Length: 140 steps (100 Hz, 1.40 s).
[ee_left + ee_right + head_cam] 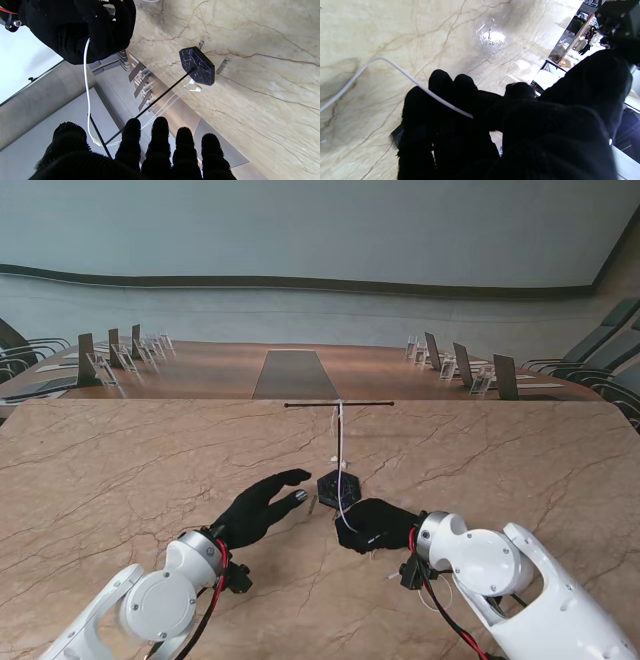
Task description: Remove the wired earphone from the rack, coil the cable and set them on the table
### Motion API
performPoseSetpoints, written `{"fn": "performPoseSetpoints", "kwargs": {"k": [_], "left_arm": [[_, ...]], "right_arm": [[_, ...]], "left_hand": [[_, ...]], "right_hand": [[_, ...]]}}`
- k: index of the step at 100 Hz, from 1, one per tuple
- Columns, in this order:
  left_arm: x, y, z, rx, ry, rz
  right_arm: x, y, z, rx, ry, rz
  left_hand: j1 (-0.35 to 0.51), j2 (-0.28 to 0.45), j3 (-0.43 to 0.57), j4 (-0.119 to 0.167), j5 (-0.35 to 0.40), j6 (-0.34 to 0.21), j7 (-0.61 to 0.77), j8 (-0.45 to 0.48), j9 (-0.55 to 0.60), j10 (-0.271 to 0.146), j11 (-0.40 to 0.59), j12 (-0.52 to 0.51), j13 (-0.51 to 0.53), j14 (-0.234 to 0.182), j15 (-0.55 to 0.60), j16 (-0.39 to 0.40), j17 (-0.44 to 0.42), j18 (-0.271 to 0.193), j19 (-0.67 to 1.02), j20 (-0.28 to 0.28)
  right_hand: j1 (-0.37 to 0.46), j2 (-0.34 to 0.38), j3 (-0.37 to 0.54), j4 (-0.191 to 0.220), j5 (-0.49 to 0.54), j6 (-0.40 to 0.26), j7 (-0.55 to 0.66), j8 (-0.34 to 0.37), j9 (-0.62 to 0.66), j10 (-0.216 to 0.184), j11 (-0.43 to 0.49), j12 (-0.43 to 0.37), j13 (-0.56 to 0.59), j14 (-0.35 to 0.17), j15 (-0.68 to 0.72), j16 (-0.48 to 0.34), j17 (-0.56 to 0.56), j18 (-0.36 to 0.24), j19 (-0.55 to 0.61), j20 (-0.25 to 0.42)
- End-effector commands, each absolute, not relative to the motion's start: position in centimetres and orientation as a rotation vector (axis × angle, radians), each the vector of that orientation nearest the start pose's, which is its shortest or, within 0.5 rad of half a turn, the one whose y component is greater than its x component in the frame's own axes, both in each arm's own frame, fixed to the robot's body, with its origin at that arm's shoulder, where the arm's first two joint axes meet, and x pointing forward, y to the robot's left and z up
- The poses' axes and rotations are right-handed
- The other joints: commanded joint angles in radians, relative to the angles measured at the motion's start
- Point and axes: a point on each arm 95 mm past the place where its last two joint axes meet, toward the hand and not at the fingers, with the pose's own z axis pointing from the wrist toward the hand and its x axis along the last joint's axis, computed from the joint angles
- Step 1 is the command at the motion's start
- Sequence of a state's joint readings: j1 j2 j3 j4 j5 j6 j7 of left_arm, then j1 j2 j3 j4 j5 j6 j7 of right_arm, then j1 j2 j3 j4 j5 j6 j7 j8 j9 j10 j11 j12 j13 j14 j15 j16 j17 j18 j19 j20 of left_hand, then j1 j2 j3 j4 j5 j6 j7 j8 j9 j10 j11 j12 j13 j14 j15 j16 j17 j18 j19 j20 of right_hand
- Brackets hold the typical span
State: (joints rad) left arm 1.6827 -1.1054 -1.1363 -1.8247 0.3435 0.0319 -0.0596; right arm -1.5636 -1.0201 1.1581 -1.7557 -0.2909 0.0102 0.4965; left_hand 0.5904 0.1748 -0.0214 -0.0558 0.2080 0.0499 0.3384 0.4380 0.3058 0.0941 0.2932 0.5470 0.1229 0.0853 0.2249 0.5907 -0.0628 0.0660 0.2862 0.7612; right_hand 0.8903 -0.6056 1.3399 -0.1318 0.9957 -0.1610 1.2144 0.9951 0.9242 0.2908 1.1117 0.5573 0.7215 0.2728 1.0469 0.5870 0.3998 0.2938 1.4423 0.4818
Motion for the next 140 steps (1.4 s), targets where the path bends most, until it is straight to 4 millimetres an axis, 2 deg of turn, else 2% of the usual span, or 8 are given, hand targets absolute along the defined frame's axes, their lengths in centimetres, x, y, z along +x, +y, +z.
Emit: {"fn": "performPoseSetpoints", "kwargs": {"k": [1,10,21,68,104,117,122,140], "left_arm": [[34.7,-7.5,-30.6,-1.862,1.300,-2.009],[35.0,-8.0,-30.5,-1.868,1.295,-2.029],[35.5,-8.6,-30.3,-1.877,1.284,-2.055],[37.5,-11.7,-29.8,-1.929,1.256,-2.117],[39.0,-13.5,-29.5,-1.941,1.251,-2.148],[39.7,-13.6,-29.6,-1.926,1.215,-2.162],[39.8,-13.8,-29.5,-1.915,1.201,-2.172],[40.4,-13.8,-29.1,-1.895,1.202,-2.167]], "right_arm": [[35.8,5.0,-31.9,-1.864,-1.774,-1.683],[35.5,5.0,-32.1,-1.869,-1.778,-1.671],[35.2,5.0,-32.4,-1.876,-1.789,-1.647],[34.3,5.6,-33.6,-1.866,-1.836,-1.541],[33.2,5.8,-34.6,-1.890,-1.822,-1.482],[32.9,5.7,-34.8,-1.890,-1.830,-1.460],[32.8,5.7,-34.8,-1.891,-1.829,-1.458],[32.6,5.6,-34.8,-1.905,-1.822,-1.450]], "left_hand": [[0.017,0.056,-0.020,0.002,-0.010,-0.019,0.032,0.014,-0.008,0.015,0.045,0.046,-0.005,0.011,0.060,0.081,0.000,-0.045,0.057,0.091],[0.022,0.060,-0.022,-0.001,-0.009,-0.012,0.045,0.023,-0.012,0.028,0.078,0.098,-0.032,0.024,0.168,0.205,-0.018,-0.064,0.075,0.122],[0.008,0.061,-0.023,-0.002,-0.009,-0.005,0.056,0.030,-0.009,0.036,0.094,0.125,-0.055,0.046,0.281,0.285,-0.017,-0.064,0.117,0.152],[-0.008,0.088,-0.027,-0.011,-0.044,0.098,0.078,0.020,0.040,0.090,0.150,0.174,-0.013,0.101,0.386,0.303,-0.002,-0.010,0.268,0.177],[0.008,0.085,-0.024,-0.010,-0.060,0.088,0.115,0.032,0.038,0.074,0.179,0.196,-0.005,0.086,0.395,0.305,-0.003,-0.008,0.304,0.138],[0.049,0.070,-0.018,-0.007,-0.053,0.030,0.144,0.045,0.033,0.043,0.191,0.202,-0.007,0.066,0.387,0.299,-0.005,-0.008,0.296,0.111],[0.082,0.061,-0.014,-0.006,-0.044,0.027,0.156,0.051,0.048,0.048,0.198,0.202,0.007,0.075,0.394,0.301,-0.003,0.004,0.340,0.130],[0.142,0.056,-0.018,-0.002,-0.053,0.038,0.194,0.071,0.046,0.038,0.214,0.202,0.012,0.070,0.403,0.299,-0.001,0.000,0.370,0.102]], "right_hand": [[0.056,-0.068,0.055,-0.033,0.034,-0.036,0.053,0.019,0.022,0.074,0.096,0.035,0.058,0.032,0.063,0.004,-0.011,-0.037,0.060,0.013],[0.056,-0.068,0.056,-0.032,0.032,-0.037,0.054,0.019,0.022,0.074,0.096,0.035,0.057,0.033,0.065,0.001,-0.012,-0.036,0.062,0.012],[0.056,-0.071,0.057,-0.032,0.032,-0.038,0.055,0.018,0.023,0.075,0.097,0.034,0.057,0.036,0.068,0.000,-0.012,-0.035,0.065,0.011],[0.055,-0.073,0.061,-0.030,0.026,-0.043,0.058,0.013,0.024,0.079,0.102,0.032,0.057,0.040,0.078,-0.006,-0.014,-0.035,0.075,0.006],[0.055,-0.076,0.063,-0.030,0.022,-0.043,0.060,0.006,0.024,0.083,0.107,0.028,0.056,0.043,0.087,-0.012,-0.016,-0.034,0.085,0.002],[0.055,-0.076,0.064,-0.029,0.020,-0.045,0.060,0.005,0.024,0.084,0.108,0.028,0.056,0.043,0.089,-0.012,-0.017,-0.035,0.087,0.000],[0.054,-0.076,0.064,-0.029,0.020,-0.045,0.061,0.004,0.024,0.083,0.108,0.027,0.055,0.044,0.089,-0.013,-0.018,-0.035,0.088,0.000],[0.054,-0.076,0.065,-0.028,0.019,-0.046,0.061,0.002,0.024,0.085,0.109,0.026,0.054,0.045,0.091,-0.014,-0.019,-0.035,0.090,-0.001]]}}
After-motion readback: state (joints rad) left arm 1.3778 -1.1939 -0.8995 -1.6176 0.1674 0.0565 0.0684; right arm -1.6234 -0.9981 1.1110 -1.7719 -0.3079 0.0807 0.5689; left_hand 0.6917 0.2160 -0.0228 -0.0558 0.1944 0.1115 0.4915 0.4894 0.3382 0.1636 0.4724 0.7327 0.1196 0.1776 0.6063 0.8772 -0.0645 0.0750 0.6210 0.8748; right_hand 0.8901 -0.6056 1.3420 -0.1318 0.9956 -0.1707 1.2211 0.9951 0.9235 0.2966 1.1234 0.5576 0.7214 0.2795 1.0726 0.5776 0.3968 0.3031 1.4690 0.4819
